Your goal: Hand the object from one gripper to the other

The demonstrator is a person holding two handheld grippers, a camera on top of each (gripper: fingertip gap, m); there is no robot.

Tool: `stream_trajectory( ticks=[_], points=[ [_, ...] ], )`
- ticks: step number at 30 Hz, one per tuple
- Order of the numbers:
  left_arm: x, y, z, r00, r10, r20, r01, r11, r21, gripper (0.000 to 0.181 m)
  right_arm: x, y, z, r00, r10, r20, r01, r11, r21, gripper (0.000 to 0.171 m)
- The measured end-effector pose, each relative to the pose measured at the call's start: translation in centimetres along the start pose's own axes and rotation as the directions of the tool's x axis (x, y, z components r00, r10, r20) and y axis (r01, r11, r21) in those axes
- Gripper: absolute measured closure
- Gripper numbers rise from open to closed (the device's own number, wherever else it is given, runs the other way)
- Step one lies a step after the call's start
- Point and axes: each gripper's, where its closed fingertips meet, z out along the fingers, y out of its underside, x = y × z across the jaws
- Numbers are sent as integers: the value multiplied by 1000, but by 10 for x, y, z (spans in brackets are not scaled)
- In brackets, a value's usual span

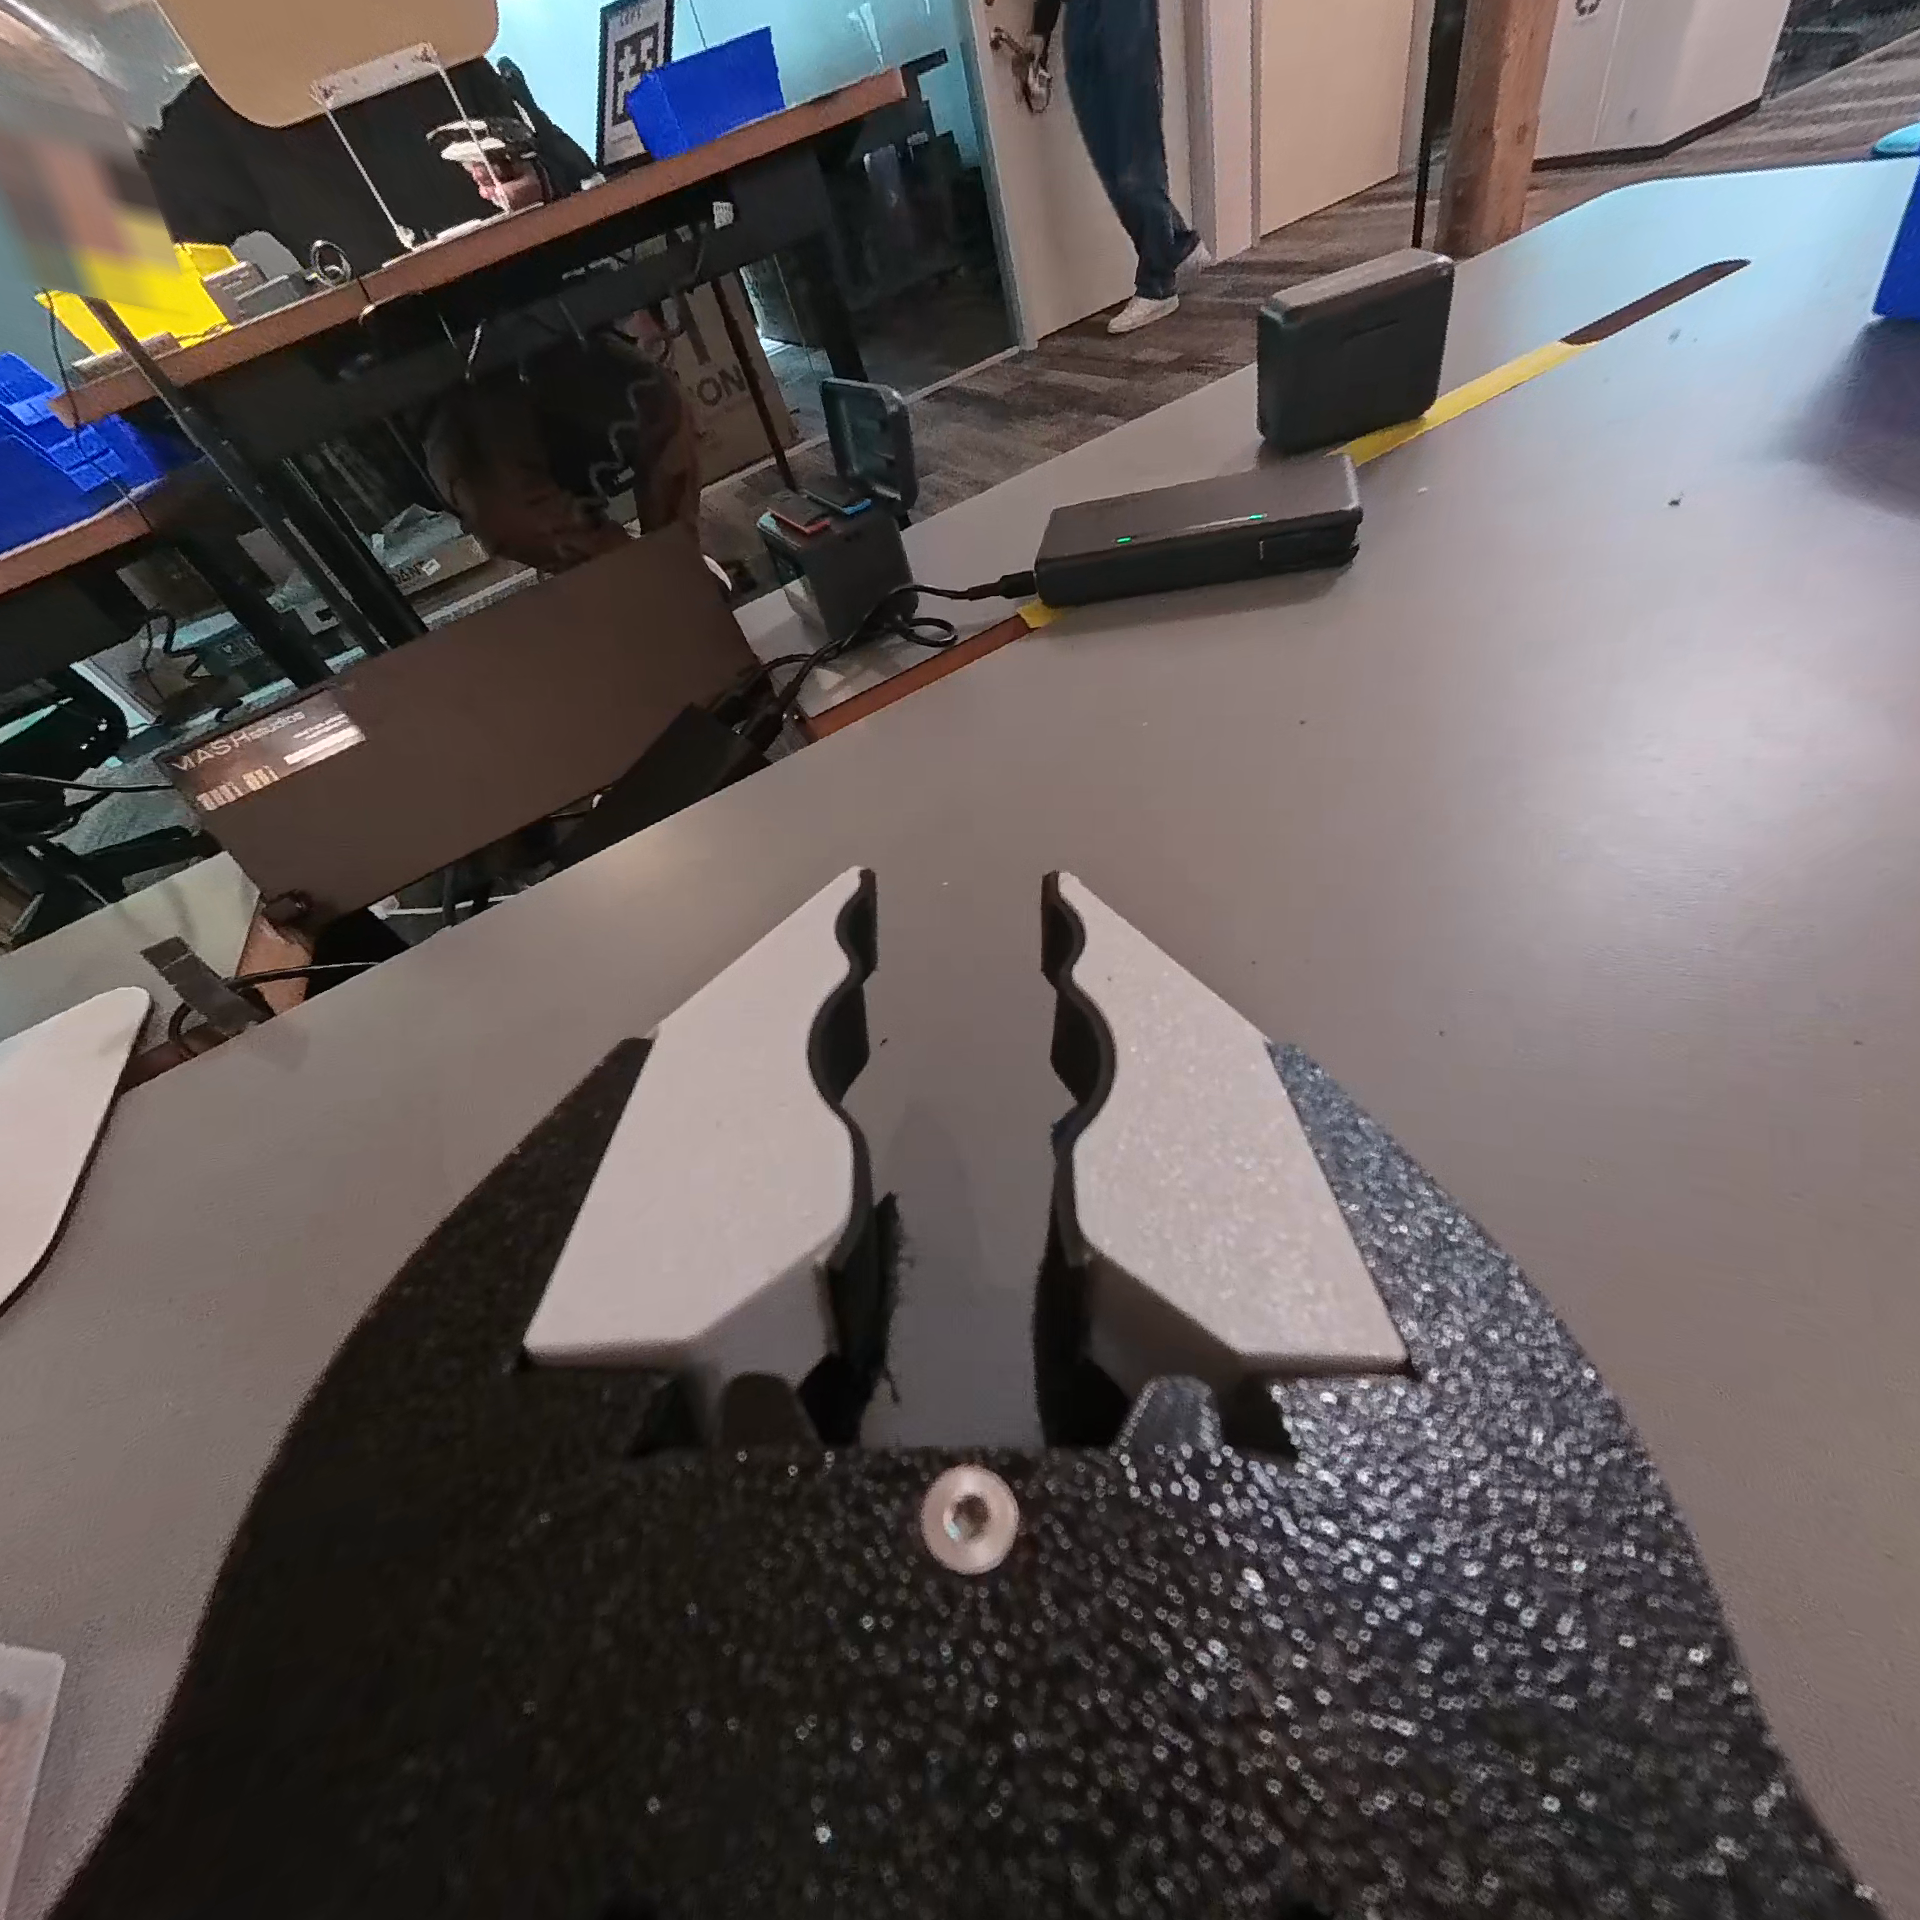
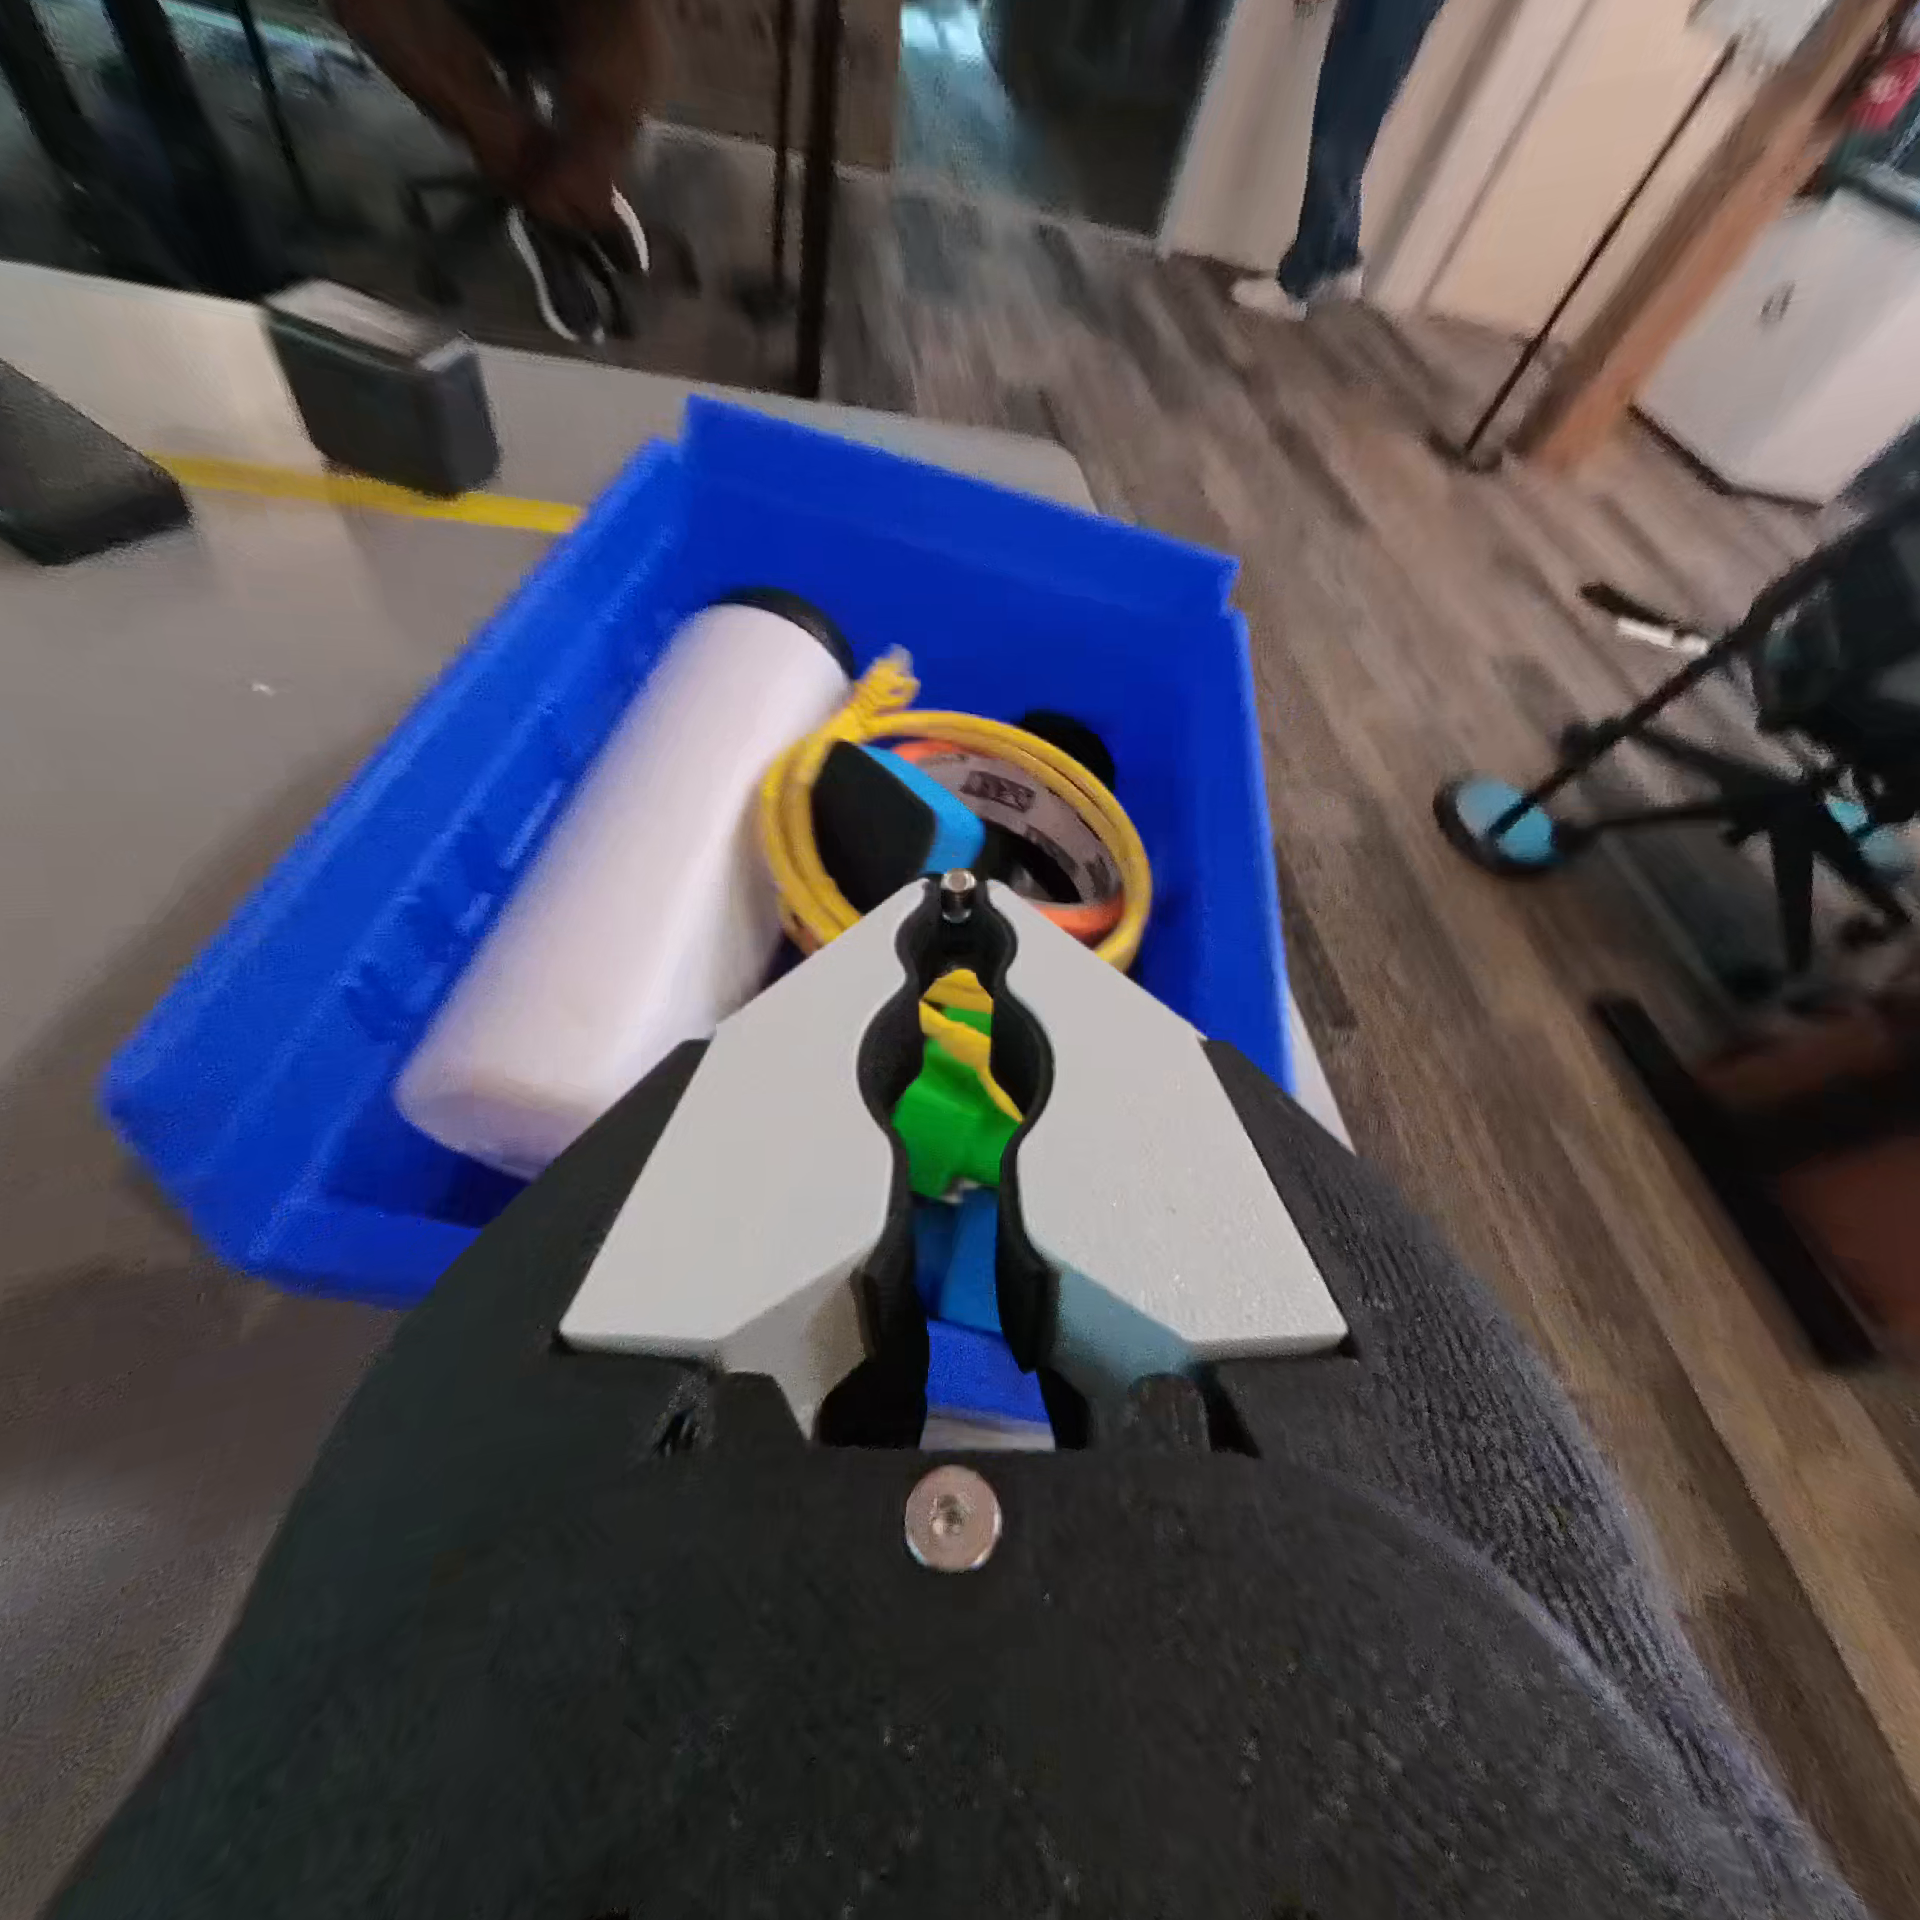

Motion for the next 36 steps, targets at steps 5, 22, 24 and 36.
stream_trajectory(
  ticks=[5, 22, 24, 36],
  points=[
    [-1, -1, -1, 1000, -11, 0, 11, 1000, 6, 152, 25, 17, 22, 996, 87, 32, -82, 990, -116, 165],
    [4, -7, -5, 999, -24, -27, 25, 999, 43, 164, -280, -99, -13, 819, -155, 553, -174, 851, 496, 143],
    [2, -8, -6, 999, -37, -28, 38, 998, 54, 164, -334, -98, -7, 756, -166, 634, -224, 843, 488, 144],
    [-5, -37, -22, 1000, -12, 4, 11, 982, 188, 166, -460, -121, 16, 713, -334, 616, -248, 702, 667, 157]
  ],
)
